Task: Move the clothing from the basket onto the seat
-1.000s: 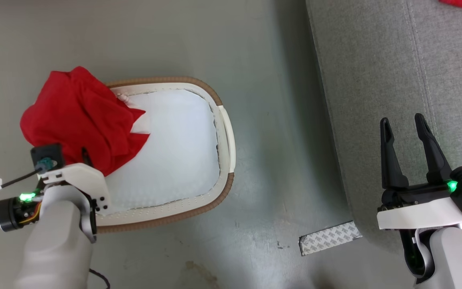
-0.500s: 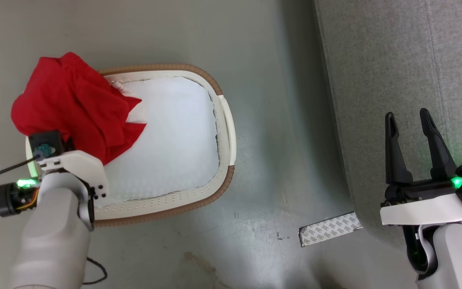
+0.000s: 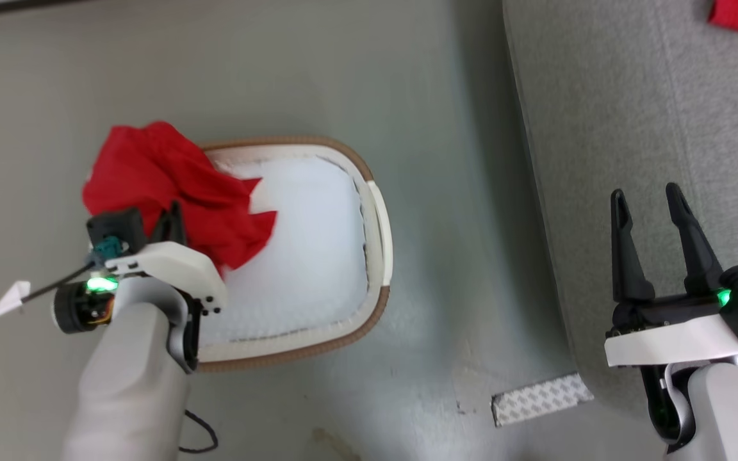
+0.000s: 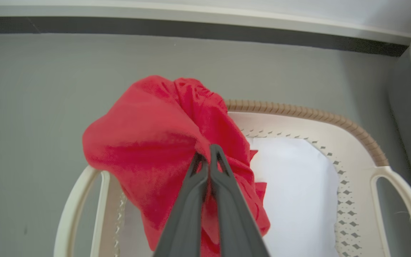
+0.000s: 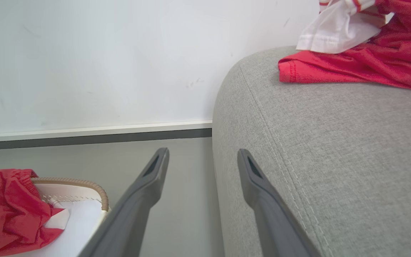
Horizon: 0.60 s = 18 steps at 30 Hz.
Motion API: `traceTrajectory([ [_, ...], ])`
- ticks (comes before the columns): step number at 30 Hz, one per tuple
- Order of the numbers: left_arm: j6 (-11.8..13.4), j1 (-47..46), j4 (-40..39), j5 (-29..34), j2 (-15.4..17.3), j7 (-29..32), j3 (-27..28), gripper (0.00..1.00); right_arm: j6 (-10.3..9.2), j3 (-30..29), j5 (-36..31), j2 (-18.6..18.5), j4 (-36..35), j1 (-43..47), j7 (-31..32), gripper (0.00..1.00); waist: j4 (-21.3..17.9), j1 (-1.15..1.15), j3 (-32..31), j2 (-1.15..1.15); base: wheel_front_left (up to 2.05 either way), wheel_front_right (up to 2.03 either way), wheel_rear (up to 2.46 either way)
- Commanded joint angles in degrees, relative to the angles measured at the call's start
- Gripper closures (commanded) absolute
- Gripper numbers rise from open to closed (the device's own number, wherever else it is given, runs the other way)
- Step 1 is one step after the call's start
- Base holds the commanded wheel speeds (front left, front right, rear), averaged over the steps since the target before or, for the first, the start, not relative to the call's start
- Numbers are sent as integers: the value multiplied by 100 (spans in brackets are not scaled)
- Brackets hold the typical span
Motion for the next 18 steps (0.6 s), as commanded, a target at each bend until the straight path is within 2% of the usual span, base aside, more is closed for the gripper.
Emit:
traceTrajectory([
  [1, -24, 117, -118, -34, -2, -7, 9, 100, -15, -3, -4, -15, 28, 94, -19, 0, 107, 0, -259, 0, 0, 0, 0],
  [8, -310, 850, -1221, -179, -187, -6, -40, 100, -15, 96, -126, -16, 167, 338, -19, 0, 236, 0, -1109, 0, 0, 0, 0],
  [18, -503, 1918, -2586, -303, -279, 33, -288, 100, -15, 285, -101, -16, 382, 907, -19, 0, 284, 0, -2472, 0, 0, 0, 0],
])
